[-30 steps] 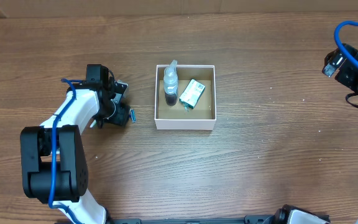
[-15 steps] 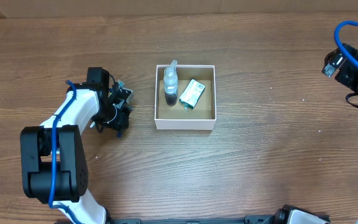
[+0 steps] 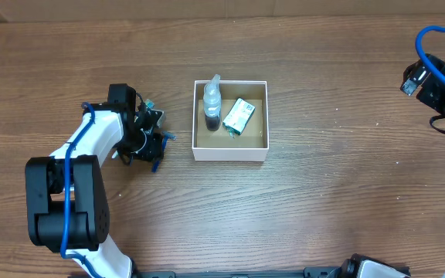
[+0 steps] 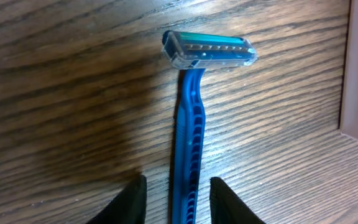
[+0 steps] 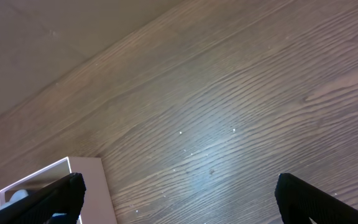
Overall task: Pack container
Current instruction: 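Reach the left gripper to the blue razor and grasp its handle, then carry the razor into the box front and release it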
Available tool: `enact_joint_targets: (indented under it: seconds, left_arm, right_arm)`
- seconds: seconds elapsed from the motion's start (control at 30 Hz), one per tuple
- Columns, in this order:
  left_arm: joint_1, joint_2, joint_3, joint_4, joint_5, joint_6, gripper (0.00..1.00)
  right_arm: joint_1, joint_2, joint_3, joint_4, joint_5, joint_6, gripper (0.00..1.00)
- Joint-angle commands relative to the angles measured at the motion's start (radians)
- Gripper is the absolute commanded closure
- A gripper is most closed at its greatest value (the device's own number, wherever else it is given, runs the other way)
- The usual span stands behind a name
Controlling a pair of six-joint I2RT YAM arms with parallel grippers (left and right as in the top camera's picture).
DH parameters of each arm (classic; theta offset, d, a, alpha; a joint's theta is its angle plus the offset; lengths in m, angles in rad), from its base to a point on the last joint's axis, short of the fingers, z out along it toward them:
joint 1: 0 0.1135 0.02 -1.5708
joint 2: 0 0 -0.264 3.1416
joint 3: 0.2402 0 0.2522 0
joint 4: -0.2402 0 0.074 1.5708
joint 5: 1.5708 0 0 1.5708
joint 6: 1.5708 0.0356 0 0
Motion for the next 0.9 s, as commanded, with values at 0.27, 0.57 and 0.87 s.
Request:
enact_joint_targets:
  seconds: [0.27,0.57,0.87]
  left_arm:
    - [-0.149,0.016,0.011,0.084,-0.233,-0.097,0.66]
    - [-0.174,0.020,-0.032,0.119,-0.268,-0.100,0.79]
    - [-0.174,0.018,-0.063,0.121,-0.268,-0.119,0.96]
  right_arm:
    - [-0.003,0.001,0.019,0.006,-0.006,0.000,0.00]
    - [-0.003,0.001,0.019,0.006,-0.006,0.000,0.00]
    - [-0.003,0.001,0.019,0.006,-0.006,0.000,0.00]
